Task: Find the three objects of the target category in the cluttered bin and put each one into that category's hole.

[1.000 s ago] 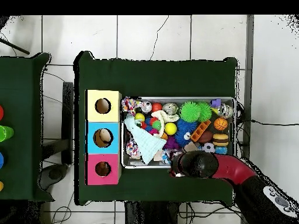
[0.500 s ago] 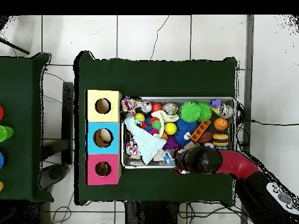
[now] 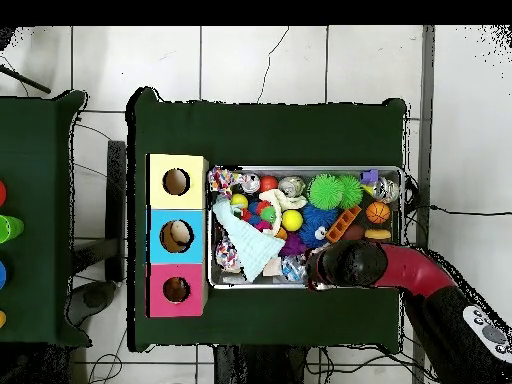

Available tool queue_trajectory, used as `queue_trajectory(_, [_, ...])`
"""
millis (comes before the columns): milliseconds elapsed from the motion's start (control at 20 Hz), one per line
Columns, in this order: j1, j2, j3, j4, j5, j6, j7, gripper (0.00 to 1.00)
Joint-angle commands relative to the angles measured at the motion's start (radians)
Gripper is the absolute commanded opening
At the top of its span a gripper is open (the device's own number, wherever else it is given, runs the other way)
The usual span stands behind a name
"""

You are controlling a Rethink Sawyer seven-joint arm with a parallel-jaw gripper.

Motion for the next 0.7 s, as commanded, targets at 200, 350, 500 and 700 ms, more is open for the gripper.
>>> queue_trajectory(200, [0.079, -0.057, 0.039, -0.209, 0.005, 0.224, -0.001, 1.00])
queue_trajectory(350, [0.089, -0.045, 0.041, -0.249, 0.010, 0.272, -0.015, 1.00])
queue_trajectory(500, [0.092, -0.034, 0.045, -0.273, 0.005, 0.278, -0.023, 1.00])
queue_trajectory(700, [0.106, -0.051, 0.046, -0.295, -0.010, 0.277, -0.018, 1.00])
